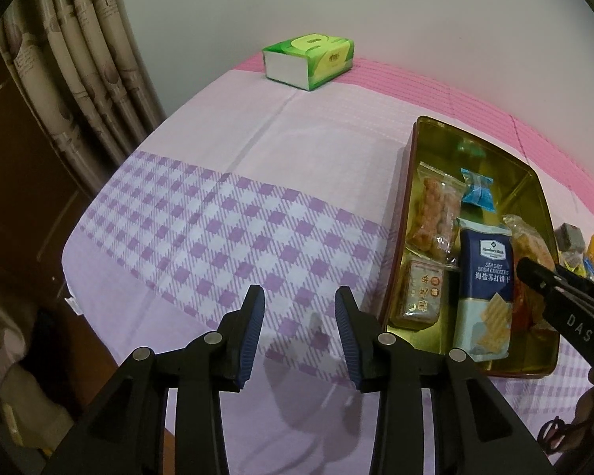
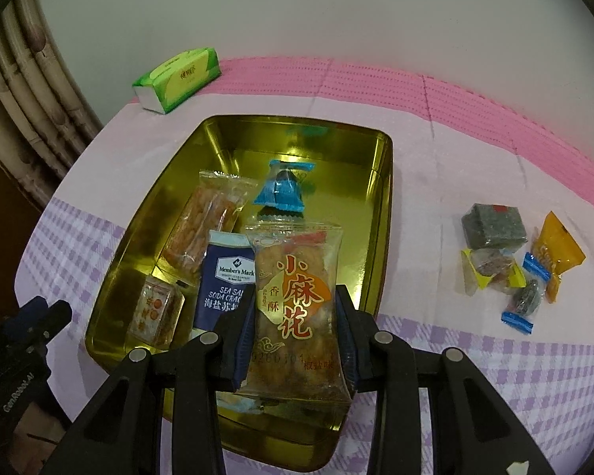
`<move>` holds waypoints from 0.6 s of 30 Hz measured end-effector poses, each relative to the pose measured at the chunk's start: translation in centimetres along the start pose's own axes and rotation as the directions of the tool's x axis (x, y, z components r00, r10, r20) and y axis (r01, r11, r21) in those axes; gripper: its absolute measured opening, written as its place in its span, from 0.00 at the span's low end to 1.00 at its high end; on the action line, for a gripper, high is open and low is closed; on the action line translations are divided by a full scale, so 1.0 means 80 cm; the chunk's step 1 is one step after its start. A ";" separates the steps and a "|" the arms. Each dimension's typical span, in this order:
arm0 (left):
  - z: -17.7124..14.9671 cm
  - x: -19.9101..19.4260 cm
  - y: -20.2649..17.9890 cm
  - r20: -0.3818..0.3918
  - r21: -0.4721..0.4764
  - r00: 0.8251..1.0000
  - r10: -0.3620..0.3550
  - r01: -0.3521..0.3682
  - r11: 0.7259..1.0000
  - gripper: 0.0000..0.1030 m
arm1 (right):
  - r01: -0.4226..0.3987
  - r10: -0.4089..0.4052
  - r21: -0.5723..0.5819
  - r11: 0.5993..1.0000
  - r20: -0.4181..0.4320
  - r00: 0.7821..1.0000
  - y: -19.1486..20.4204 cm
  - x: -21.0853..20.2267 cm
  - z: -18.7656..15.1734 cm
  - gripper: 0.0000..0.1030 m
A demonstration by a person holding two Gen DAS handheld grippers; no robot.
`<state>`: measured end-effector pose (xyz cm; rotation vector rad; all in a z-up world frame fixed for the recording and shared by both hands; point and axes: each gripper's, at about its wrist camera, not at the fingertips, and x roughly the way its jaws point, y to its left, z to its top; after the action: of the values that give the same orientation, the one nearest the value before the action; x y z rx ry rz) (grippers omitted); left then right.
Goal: Organize snacks
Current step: 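Carry the twist bag over the gold tin and release it with the right tool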
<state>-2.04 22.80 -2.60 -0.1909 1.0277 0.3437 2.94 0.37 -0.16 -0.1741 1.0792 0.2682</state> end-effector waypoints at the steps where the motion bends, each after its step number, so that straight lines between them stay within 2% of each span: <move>1: 0.000 0.000 0.000 -0.001 0.000 1.000 -0.001 0.001 1.000 0.37 | -0.001 0.001 0.000 1.000 -0.003 1.000 0.000 0.001 -0.001 0.33; 13: -0.002 0.001 0.000 -0.002 0.011 1.000 -0.001 0.001 1.000 0.38 | -0.024 0.024 0.002 1.000 -0.022 0.999 0.002 0.005 -0.006 0.36; 18: -0.002 0.001 -0.001 -0.001 0.010 1.000 -0.001 0.001 1.000 0.38 | -0.035 0.034 -0.008 0.999 -0.014 0.999 0.001 0.002 -0.007 0.41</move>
<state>-2.11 22.68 -2.72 -0.1825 1.0306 0.3377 2.50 0.30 -0.57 -0.1646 1.0957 0.3026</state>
